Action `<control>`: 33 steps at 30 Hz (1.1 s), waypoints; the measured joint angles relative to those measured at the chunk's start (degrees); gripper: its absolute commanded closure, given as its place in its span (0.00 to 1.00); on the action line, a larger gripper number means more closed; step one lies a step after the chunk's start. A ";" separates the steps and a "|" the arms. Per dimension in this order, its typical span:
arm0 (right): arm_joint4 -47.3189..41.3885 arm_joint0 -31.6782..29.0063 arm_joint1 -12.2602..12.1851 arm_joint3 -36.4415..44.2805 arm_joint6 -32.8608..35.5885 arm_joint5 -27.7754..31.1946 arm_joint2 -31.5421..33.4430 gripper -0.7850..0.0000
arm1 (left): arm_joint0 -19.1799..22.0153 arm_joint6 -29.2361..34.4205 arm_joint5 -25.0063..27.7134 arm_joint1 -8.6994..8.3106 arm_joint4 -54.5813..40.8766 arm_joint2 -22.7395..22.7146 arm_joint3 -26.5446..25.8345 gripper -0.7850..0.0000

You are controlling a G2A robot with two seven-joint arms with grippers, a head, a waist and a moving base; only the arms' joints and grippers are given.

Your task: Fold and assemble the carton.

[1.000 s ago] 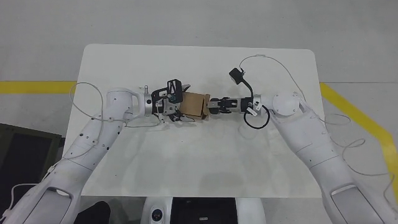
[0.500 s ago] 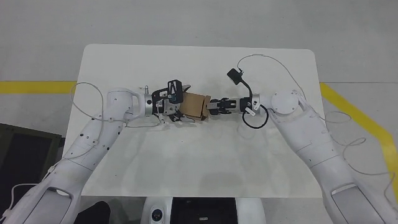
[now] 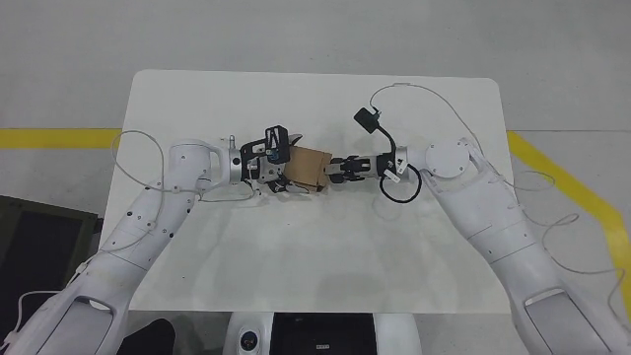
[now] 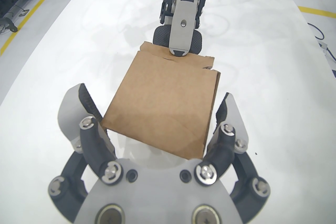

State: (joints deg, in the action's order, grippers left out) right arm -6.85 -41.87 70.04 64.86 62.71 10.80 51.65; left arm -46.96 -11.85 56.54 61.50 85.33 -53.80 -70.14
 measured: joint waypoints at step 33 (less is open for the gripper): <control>-4.83 1.30 1.40 -3.84 0.90 7.96 -0.84 0.70 | 0.78 1.04 1.36 0.17 -3.31 -0.31 1.69 0.00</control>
State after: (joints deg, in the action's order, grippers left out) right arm -11.68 -40.56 71.44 61.03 63.62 18.76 50.81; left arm -46.19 -10.81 57.90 61.68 82.02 -54.11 -68.45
